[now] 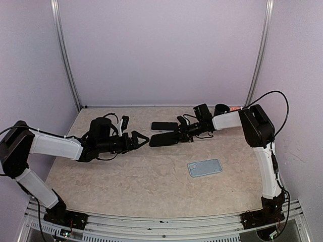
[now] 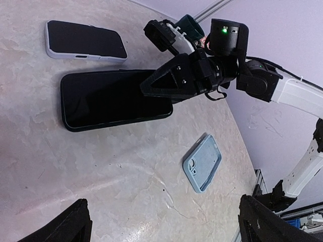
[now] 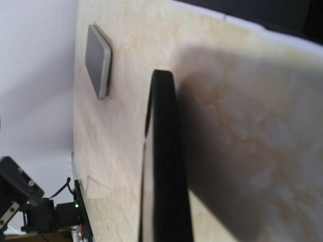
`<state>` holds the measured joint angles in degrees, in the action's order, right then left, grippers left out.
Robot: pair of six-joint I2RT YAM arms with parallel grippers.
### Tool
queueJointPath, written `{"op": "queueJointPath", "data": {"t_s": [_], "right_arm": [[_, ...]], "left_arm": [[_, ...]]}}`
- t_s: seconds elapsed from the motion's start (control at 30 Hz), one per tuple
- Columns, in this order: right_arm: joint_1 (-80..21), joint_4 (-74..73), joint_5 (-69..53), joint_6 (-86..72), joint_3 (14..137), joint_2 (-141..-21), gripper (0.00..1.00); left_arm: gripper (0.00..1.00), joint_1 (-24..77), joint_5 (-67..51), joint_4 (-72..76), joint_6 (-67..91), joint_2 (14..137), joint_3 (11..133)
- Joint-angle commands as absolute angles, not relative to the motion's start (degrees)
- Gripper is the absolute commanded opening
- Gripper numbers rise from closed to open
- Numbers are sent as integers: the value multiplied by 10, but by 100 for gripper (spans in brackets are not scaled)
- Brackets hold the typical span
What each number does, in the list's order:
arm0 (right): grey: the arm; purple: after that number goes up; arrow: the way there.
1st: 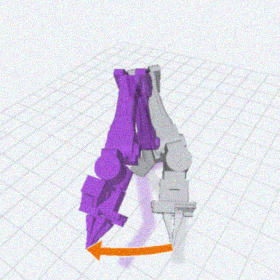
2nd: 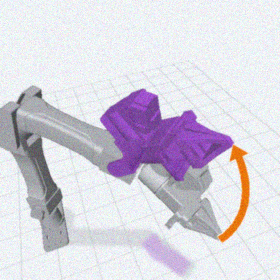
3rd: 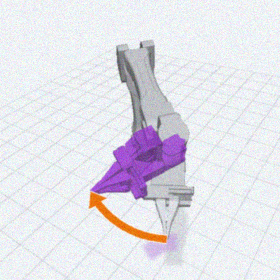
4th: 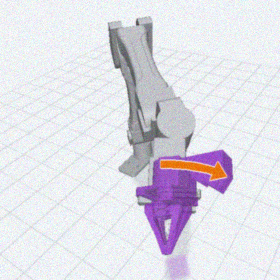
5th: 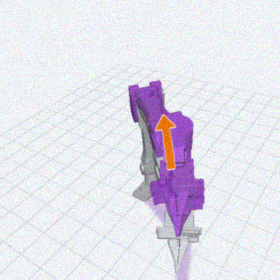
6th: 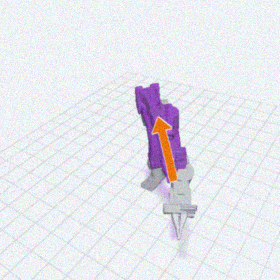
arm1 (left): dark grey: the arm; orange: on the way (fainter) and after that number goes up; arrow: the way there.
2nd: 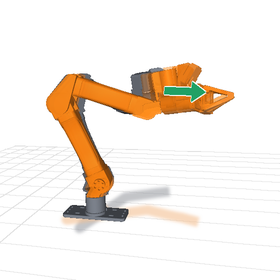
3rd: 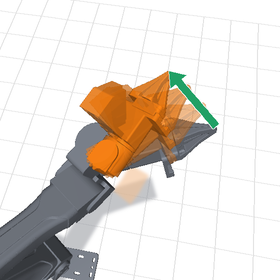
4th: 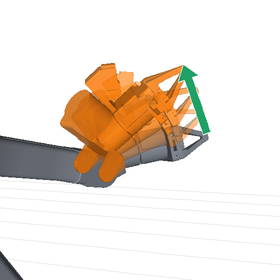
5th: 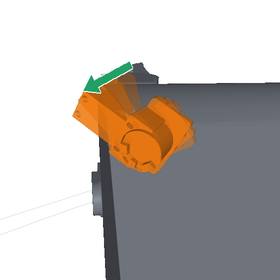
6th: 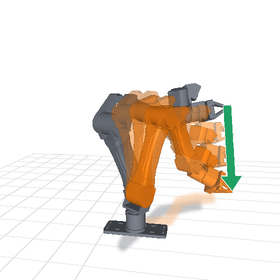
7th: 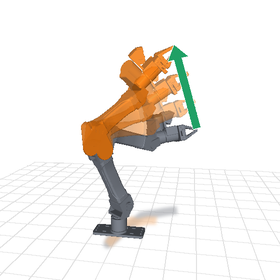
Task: Put the phone into the phone case
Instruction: Place the phone with the phone case at the center of the board.
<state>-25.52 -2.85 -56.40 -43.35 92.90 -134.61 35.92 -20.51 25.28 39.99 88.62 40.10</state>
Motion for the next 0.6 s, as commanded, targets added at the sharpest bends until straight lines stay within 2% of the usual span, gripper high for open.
{"op": "queueJointPath", "data": {"t_s": [0.0, 0.57], "right_arm": [[-250, -56, -551, -409, 950, -1355, 24], [-250, -149, -476, -355, 970, -1336, 43]], "left_arm": [[99, 359, -210, 277, 404, 898, 394], [99, 360, -211, 294, 409, 905, 383]]}}
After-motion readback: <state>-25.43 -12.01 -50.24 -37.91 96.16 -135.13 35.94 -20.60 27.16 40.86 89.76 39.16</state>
